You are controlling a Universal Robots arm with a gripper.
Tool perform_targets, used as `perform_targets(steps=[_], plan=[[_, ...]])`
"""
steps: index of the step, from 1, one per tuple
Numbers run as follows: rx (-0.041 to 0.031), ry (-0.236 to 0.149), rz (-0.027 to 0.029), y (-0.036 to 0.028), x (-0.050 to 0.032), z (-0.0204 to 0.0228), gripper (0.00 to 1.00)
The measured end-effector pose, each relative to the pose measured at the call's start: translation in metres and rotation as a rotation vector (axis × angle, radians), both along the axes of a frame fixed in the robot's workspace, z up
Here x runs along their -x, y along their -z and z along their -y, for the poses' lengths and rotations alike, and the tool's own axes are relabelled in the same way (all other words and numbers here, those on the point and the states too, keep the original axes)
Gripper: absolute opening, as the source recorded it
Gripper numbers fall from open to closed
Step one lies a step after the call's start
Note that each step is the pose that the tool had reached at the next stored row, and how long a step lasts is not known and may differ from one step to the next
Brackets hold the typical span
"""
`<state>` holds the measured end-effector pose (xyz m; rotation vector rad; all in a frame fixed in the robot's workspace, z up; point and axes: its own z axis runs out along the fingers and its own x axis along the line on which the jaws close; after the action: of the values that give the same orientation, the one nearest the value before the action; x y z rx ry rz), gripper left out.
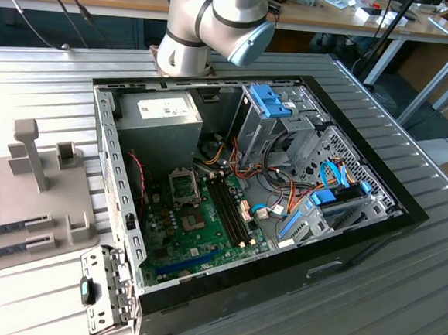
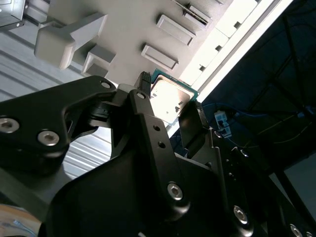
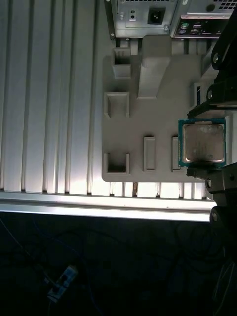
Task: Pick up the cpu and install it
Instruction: 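Pick up the cpu and move it towards the insertion slot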
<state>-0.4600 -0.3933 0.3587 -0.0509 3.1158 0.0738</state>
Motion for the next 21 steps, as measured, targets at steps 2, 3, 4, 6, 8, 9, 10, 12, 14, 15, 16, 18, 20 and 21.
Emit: perform_targets(steps=[2,3,4,6,8,9,10,12,14,15,16,18,20,21], plan=[[0.0000,0.000,0.0000,-0.0007,0.0000,0.0000,0.47],[0.0000,0.000,0.0000,-0.0011,0.0000,0.0000,0.47],[0.0000,0.000,0.0001,-0.0019,0.0000,0.0000,0.47],[0.0000,0.000,0.0001,-0.0027,0.0000,0.0000,0.47],[0.0000,0.000,0.0000,-0.0033,0.0000,0.0000,0.47],[0.0000,0.000,0.0000,-0.0036,0.0000,0.0000,0.47],[0.0000,0.000,0.0000,-0.0039,0.0000,0.0000,0.47],[0.0000,0.000,0.0000,-0.0045,0.0000,0.0000,0.47],[0.0000,0.000,0.0000,-0.0053,0.0000,0.0000,0.47],[-0.0001,0.000,0.0000,-0.0060,0.0000,0.0000,0.47],[-0.0001,0.000,0.0000,-0.0064,0.0000,0.0000,0.47],[-0.0001,0.000,0.0001,-0.0071,0.0000,0.0000,0.47],[-0.0001,0.000,0.0000,-0.0076,0.0000,0.0000,0.47],[-0.0001,0.000,0.0001,-0.0079,0.0000,0.0000,0.47]])
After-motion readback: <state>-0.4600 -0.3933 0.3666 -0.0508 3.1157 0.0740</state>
